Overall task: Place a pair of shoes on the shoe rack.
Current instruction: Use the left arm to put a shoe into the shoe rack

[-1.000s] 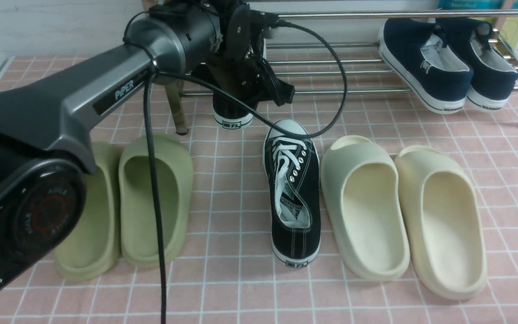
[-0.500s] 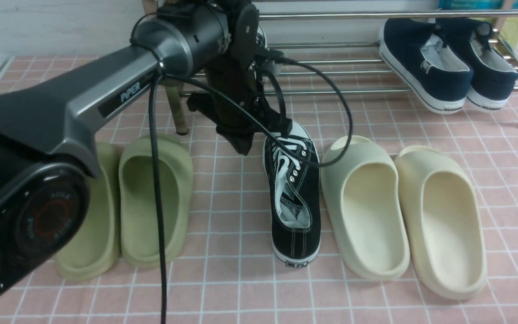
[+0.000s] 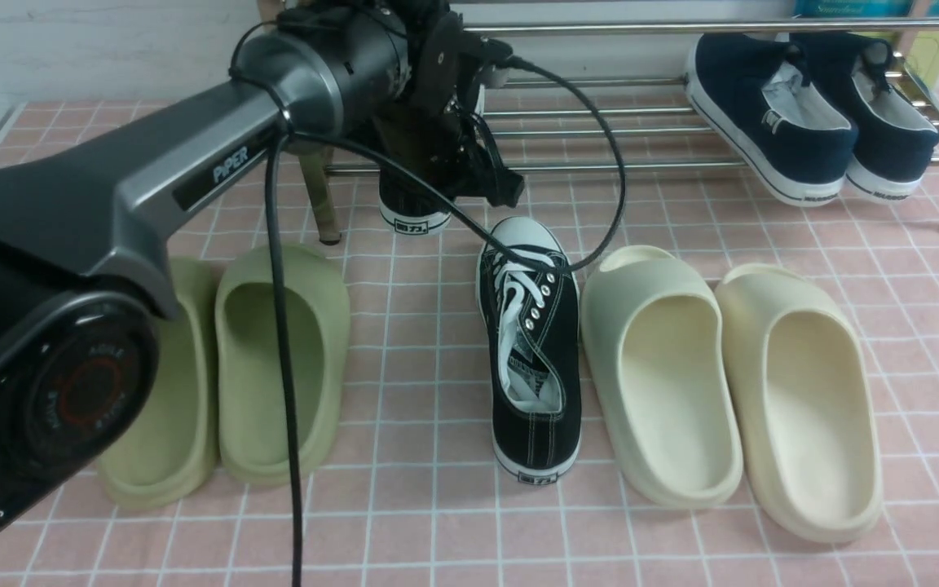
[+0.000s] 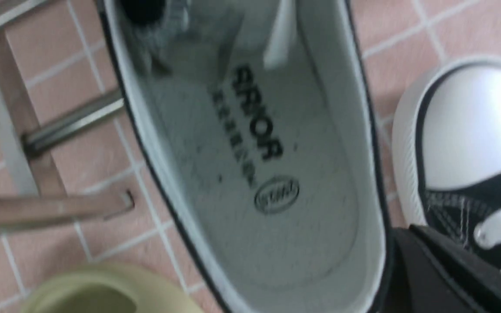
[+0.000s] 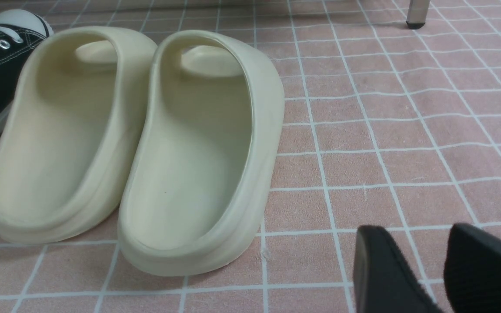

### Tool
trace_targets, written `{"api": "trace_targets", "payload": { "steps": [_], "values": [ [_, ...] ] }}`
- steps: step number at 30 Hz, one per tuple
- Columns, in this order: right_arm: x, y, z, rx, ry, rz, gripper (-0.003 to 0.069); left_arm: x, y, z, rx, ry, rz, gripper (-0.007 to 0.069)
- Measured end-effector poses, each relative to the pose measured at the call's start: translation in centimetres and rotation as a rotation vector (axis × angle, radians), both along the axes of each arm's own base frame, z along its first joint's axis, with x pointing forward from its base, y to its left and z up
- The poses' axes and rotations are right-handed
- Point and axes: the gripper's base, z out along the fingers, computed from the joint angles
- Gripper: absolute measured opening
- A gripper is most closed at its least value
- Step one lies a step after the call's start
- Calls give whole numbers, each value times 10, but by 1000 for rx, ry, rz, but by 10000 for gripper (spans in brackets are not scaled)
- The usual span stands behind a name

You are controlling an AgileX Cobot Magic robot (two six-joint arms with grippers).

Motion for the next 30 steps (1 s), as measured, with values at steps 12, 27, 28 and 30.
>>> {"api": "trace_targets", "payload": {
  "steps": [12,27,28,30],
  "values": [
    [0,0,0,0,0,0,237,-30,15,14,91,236,32,20],
    [0,0,0,0,0,0,237,-3,9,7,41,25,6,22],
    [0,0,0,0,0,0,237,-3,8,8,25,10,8,22],
    [0,0,0,0,0,0,237,-2,7,9,13,-1,18,22]
  ]
}}
